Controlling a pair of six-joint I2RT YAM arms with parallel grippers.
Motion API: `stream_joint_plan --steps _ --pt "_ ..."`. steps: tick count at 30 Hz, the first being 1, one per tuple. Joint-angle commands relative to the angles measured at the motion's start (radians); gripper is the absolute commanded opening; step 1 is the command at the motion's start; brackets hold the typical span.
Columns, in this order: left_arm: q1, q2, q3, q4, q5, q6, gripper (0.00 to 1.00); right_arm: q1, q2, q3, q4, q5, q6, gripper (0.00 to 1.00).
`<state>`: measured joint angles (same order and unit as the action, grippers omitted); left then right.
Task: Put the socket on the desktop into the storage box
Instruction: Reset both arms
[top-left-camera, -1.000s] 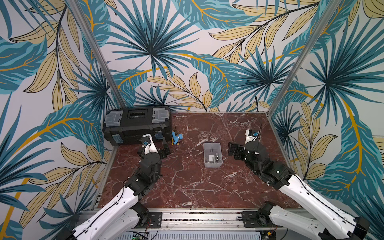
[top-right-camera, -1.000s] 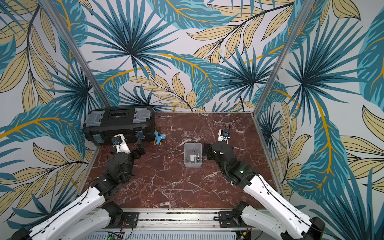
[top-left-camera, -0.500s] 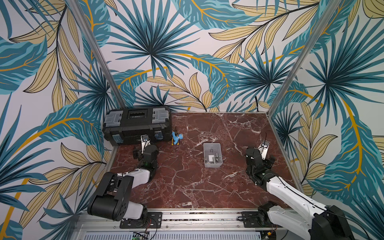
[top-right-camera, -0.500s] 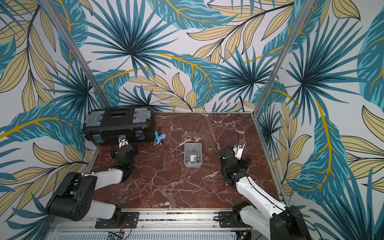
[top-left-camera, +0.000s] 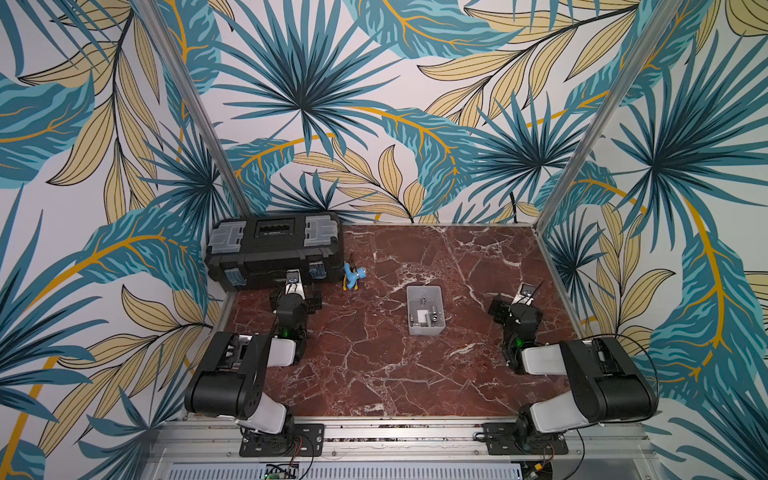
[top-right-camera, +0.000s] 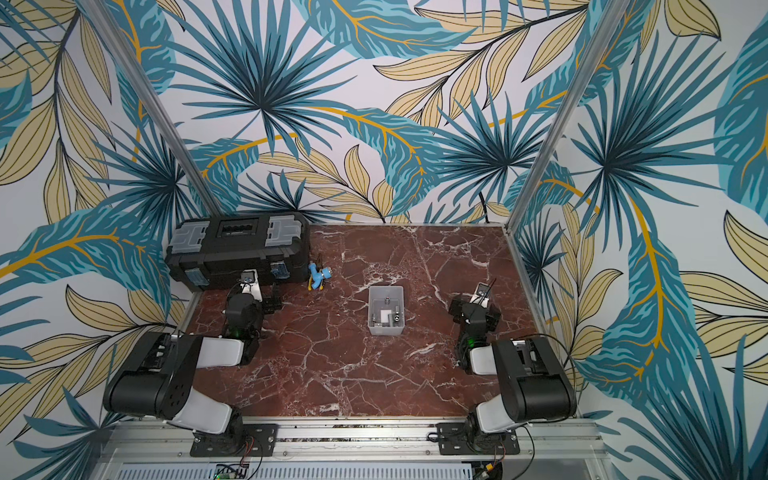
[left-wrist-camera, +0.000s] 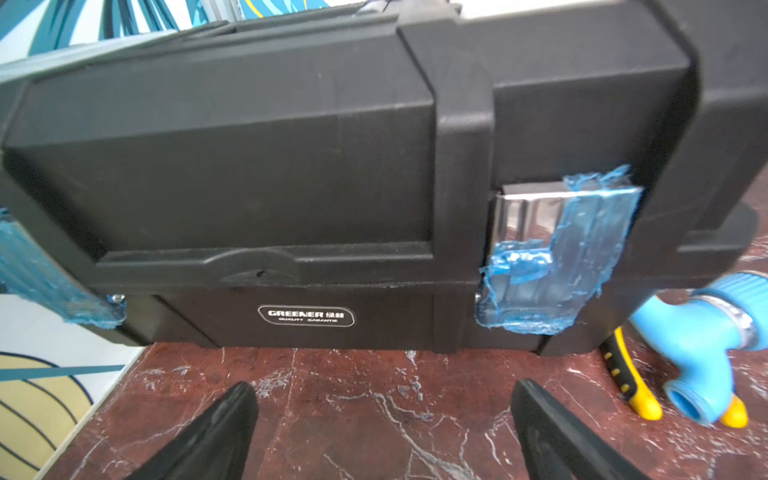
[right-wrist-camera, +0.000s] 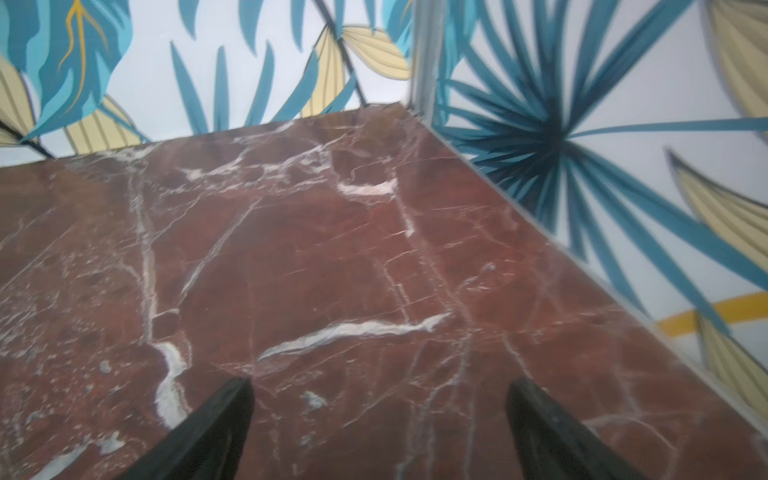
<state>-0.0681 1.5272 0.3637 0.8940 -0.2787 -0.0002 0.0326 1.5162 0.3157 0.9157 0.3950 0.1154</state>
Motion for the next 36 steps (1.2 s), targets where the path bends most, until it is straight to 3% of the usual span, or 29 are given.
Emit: stream_joint_plan --steps 1,36 --pt "0.006 -0.016 0.002 -0.008 0.024 -0.002 1.00 -0.005 0.000 0.051 0.026 -0.119 -0.038 1.00" --pt "-0.018 -0.009 0.027 -0.043 0.000 0.022 1.00 0.006 -0.013 0.066 -0.020 -0.106 -0.042 1.00"
